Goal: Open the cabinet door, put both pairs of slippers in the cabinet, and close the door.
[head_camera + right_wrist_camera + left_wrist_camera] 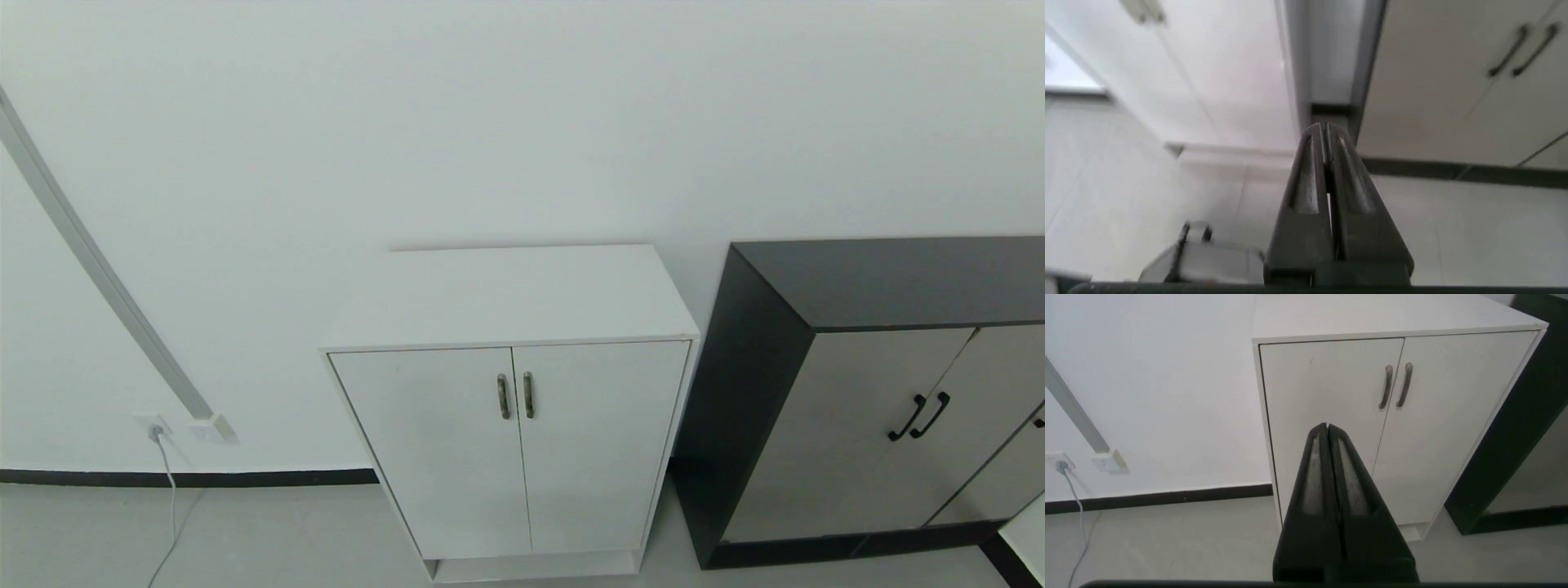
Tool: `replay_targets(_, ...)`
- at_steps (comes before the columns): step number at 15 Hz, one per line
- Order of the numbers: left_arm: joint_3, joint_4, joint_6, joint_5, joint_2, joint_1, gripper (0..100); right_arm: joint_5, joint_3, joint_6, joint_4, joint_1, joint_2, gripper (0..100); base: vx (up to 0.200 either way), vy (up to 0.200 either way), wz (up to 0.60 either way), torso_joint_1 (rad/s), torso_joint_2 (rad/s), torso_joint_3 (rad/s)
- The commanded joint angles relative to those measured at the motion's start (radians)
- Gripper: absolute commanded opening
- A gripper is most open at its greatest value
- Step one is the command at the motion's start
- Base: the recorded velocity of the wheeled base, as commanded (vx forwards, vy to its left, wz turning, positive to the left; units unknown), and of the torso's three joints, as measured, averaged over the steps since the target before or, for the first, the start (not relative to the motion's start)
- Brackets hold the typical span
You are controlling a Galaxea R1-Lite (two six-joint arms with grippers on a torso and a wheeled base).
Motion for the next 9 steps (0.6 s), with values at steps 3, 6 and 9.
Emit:
replay_targets(3, 0.0, 0.0, 0.0, 0.001, 0.001, 0.0, 0, 0.001, 0.0, 0.0, 0.0, -0.071, -0.163, 0, 0.0, 0.0, 0.0, 0.0, 0.0, 0.0)
replay_targets(6, 0.0, 0.0, 0.0, 0.001, 0.001, 0.0, 0, 0.001, 0.0, 0.0, 0.0, -0.076, -0.246, 0, 0.0, 0.0, 0.0, 0.0, 0.0, 0.0)
replay_targets(9, 0.0, 0.0, 0.0, 0.001, 0.001, 0.0, 0, -0.001, 0.0, 0.028, -0.003, -0.076, -0.246, 0, 0.0, 0.0, 0.0, 0.0, 0.0, 0.0)
